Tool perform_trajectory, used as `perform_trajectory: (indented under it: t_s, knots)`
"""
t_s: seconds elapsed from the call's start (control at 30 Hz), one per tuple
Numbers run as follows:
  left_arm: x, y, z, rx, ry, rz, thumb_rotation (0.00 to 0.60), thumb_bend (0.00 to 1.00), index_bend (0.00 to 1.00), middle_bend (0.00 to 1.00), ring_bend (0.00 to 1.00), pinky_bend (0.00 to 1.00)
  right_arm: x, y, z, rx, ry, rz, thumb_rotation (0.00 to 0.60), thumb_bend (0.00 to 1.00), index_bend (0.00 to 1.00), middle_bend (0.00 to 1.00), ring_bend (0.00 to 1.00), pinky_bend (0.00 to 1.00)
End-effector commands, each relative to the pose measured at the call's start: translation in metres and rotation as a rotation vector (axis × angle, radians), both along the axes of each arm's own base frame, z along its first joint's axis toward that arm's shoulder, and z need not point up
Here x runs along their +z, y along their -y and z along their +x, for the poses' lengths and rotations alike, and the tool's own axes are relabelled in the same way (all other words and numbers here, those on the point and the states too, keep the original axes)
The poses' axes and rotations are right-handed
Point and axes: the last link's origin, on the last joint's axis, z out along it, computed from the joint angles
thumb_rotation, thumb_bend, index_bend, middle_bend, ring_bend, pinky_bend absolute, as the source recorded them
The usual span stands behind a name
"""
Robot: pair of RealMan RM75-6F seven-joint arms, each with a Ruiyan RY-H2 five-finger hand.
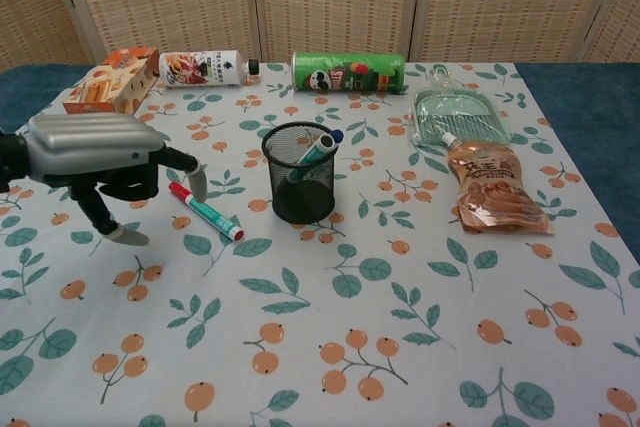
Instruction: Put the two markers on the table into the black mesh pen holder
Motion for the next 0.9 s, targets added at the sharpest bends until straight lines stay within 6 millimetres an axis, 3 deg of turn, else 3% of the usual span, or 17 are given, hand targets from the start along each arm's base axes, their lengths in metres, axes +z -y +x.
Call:
perform_trajectory:
  t_s: [0.03, 0.4, 0.9]
  knots:
    - [-0.008, -0.008, 0.009, -0.015, -0.020, -0.016, 0.600, 0.25, 0.35, 0.97, 0.93, 0.96, 0.001, 0.001, -0.001, -0.005, 0.000, -0.004, 0.600, 0.21, 0.12, 0.00, 0.00, 0.00]
    - [-0.015, -0.035, 0.026, -0.061, -0.057, -0.020, 0.600, 0.27, 0.37, 0.97, 0.93, 0.96, 0.001, 0.005, -0.004, -0.025, 0.002, -0.004, 0.600, 0.21, 0.12, 0.00, 0.00, 0.00]
    - [-0.037, -0.055, 0.014, -0.072, -0.073, -0.037, 0.600, 0.28, 0.41, 0.97, 0.93, 0.96, 0.002, 0.007, -0.006, -0.041, 0.002, -0.007, 0.600, 0.21, 0.12, 0.00, 0.00, 0.00]
